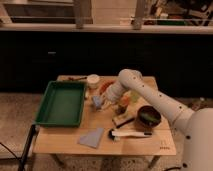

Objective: Place sponge in table surface

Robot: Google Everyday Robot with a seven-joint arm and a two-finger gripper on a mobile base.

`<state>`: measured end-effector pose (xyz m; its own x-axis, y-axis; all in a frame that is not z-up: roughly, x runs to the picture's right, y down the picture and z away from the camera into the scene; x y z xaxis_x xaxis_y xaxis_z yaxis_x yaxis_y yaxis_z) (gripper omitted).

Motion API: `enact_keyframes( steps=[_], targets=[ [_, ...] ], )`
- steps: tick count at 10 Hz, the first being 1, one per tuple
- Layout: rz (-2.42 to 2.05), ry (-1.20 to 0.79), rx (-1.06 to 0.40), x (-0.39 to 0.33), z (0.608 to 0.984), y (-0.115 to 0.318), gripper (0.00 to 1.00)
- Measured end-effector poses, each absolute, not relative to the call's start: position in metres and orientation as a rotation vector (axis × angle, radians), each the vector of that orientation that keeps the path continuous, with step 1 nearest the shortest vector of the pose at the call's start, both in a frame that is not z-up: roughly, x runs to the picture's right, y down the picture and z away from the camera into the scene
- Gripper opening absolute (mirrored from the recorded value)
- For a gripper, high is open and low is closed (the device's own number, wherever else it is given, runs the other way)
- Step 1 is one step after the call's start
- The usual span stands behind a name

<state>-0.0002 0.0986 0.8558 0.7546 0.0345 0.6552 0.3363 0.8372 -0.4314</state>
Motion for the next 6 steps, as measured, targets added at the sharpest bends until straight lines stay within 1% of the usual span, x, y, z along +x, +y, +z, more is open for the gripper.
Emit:
enact_keyframes(
  steps=[1,6],
  targets=[
    [-0.176,-0.715,-0.577,-0.002,0.858,0.102,0.09],
    [-0.206,-0.727,-0.652,-0.01,0.868,0.121,0.59]
  ],
)
